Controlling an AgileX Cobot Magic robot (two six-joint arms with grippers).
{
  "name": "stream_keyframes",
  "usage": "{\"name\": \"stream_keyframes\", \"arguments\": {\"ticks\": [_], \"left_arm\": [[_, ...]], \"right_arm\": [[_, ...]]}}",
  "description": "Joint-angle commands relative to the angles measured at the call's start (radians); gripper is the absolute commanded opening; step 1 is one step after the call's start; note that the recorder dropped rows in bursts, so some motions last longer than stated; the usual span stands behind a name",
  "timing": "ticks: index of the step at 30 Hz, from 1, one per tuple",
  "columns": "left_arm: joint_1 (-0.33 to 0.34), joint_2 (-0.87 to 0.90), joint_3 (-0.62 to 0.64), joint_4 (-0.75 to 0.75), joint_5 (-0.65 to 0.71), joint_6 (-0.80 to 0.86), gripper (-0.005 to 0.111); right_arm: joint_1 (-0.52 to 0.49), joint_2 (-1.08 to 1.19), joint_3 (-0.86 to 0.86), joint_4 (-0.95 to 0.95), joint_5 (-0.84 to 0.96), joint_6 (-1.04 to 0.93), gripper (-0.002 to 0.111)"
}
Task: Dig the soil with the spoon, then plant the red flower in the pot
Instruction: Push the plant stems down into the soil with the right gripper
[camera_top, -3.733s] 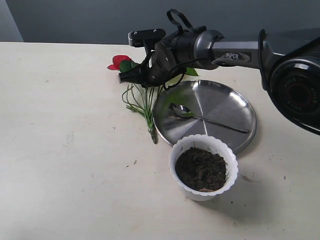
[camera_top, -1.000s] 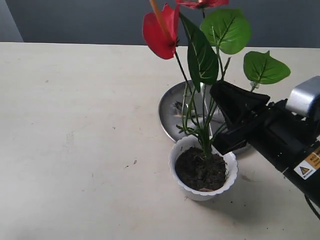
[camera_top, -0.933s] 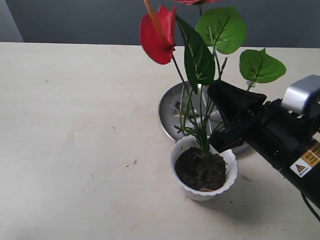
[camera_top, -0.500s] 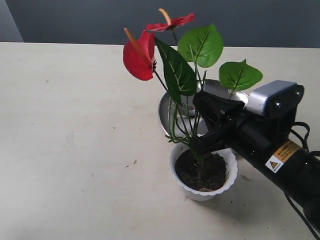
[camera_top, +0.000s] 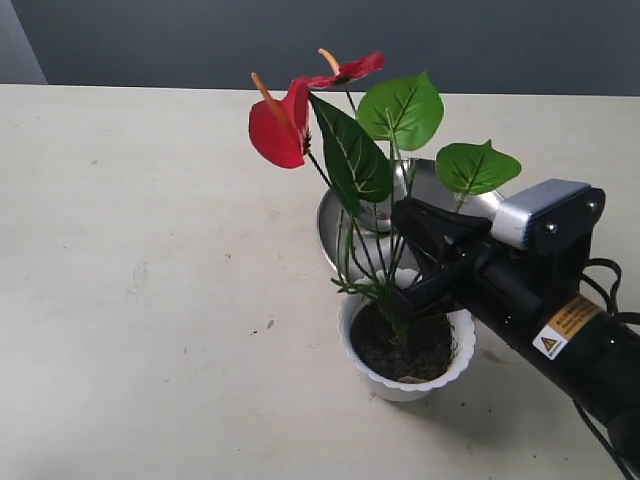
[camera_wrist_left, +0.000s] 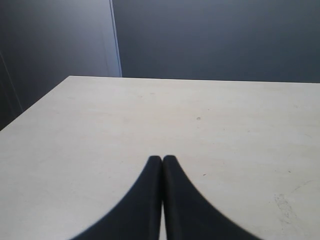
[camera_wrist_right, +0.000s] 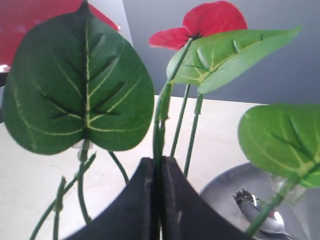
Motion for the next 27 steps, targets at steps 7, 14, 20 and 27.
{"name": "stream_keyframes", "arguments": {"ticks": [7, 14, 20, 27], "left_arm": [[0.001, -0.002, 0.004, 0.000, -0.004, -0.002, 0.000], [0.001, -0.002, 0.004, 0.000, -0.004, -0.002, 0.000], [0.001, -0.002, 0.004, 0.000, -0.004, -0.002, 0.000], [0.001, -0.002, 0.004, 0.000, -0.004, -0.002, 0.000]], "right_arm": [[-0.003, 0.007, 0.063, -0.013, 0.054, -0.008, -0.001], [-0.003, 0.007, 0.066, -0.005, 0.054, -0.004, -0.001], [-0.003, -0.013, 0.123, 0.003, 0.054, -0.004, -0.001], [-0.003, -0.112, 0.183, -0.006, 0.054, 0.001, -0.001]]}}
